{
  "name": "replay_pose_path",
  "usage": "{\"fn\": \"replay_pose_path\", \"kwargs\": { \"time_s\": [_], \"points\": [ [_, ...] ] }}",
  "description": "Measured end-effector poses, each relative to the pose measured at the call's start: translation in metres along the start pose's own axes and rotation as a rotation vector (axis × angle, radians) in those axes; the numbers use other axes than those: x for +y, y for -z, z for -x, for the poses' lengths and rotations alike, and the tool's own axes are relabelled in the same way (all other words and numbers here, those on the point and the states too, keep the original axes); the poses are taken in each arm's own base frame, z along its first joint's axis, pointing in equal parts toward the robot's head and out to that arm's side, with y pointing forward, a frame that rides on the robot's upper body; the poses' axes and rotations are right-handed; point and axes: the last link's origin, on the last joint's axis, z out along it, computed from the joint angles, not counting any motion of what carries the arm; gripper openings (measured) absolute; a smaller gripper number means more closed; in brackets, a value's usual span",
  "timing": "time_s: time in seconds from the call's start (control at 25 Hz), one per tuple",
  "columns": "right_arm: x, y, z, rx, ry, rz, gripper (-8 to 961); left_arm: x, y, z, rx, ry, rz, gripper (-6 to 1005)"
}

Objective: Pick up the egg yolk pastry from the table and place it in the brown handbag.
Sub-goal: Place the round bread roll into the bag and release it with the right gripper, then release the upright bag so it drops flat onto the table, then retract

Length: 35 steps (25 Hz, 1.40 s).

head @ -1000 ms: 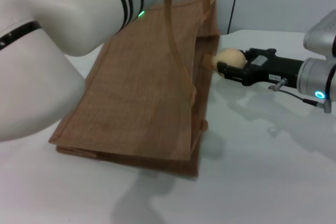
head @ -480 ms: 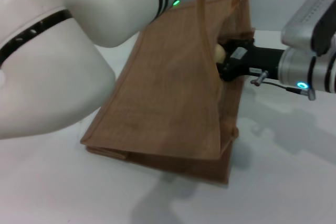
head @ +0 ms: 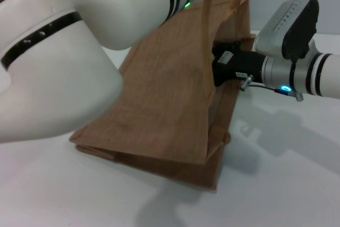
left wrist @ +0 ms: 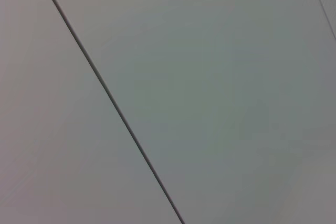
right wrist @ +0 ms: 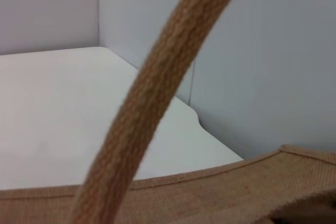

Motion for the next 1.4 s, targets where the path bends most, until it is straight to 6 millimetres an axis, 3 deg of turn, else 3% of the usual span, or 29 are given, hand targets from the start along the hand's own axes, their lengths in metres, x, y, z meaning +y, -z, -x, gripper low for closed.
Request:
{"fn": "replay_pose_path", "kwargs": {
  "time_s": [0.24,0.6,0.76,1.08,1.4],
  "points": [
    [-0.001,-0.001,0.002,-0.007,0.000,-0.015,744,-0.001,0.000,0.001,-0.002,0.002,-0.004,114],
    [-0.002,0.000,0.002,-0.011,-0.009,-0.021,858,-0.006,0.001,0.005,-0.017,0.013,-0.018,114],
    [-0.005,0.008,-0.011,0.009,-0.056,-0.040,883,-0.021,0.004,0.018,-0.048,0.048,-0.062,114],
    [-0.040,0.063,-0.059,0.063,-0.202,-0.151,884,-0.056,0.014,0.052,-0.091,0.124,-0.161,113],
    [-0.067,0.101,-0.080,0.057,-0.268,-0.276,883,-0.054,0.013,0.066,-0.080,0.121,-0.147,113]
  ]
}}
